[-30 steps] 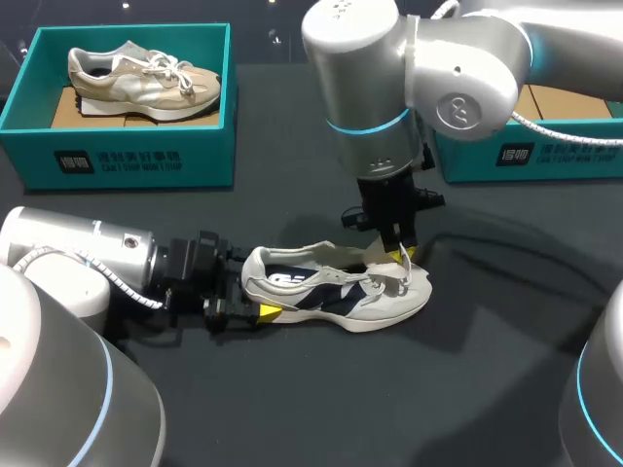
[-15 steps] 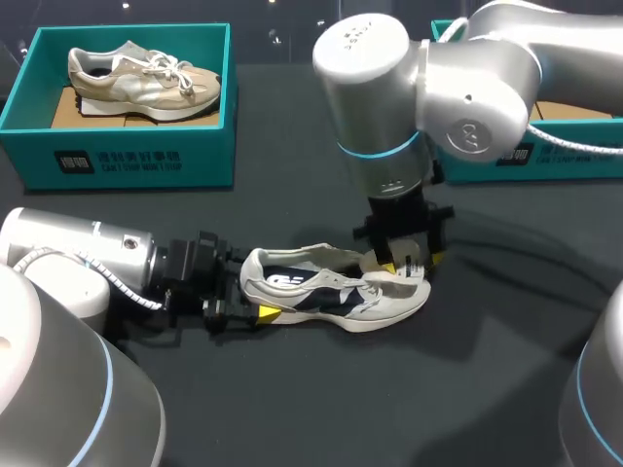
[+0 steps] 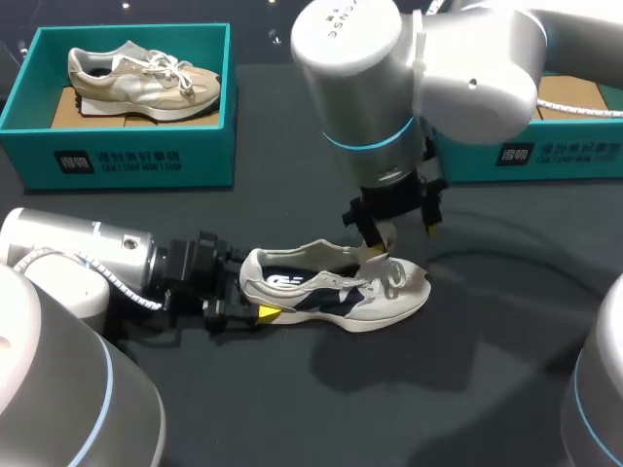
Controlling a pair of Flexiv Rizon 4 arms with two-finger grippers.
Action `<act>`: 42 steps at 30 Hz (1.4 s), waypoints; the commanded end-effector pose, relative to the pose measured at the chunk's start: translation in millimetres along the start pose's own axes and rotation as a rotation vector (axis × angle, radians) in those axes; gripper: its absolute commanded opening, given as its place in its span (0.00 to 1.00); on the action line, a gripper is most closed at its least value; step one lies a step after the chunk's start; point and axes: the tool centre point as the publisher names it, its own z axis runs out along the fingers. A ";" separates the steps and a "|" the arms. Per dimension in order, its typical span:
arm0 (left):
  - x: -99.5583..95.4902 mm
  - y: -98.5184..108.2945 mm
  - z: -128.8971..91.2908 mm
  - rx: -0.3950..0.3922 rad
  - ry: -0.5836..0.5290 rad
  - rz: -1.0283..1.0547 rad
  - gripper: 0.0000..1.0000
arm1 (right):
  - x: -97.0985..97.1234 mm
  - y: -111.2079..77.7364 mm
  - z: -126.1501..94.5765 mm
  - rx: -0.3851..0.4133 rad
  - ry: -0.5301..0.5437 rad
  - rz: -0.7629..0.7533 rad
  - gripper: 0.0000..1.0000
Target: Take the shoe out of the shoebox, open the shoe tongue, remove and reinsert the insole, then place the shoe into the shoebox
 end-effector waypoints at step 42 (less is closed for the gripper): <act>0.3 0.2 -0.6 -0.001 -0.001 0.000 0.00 | 140.4 18.7 -37.5 -0.071 0.077 -1.050 0.00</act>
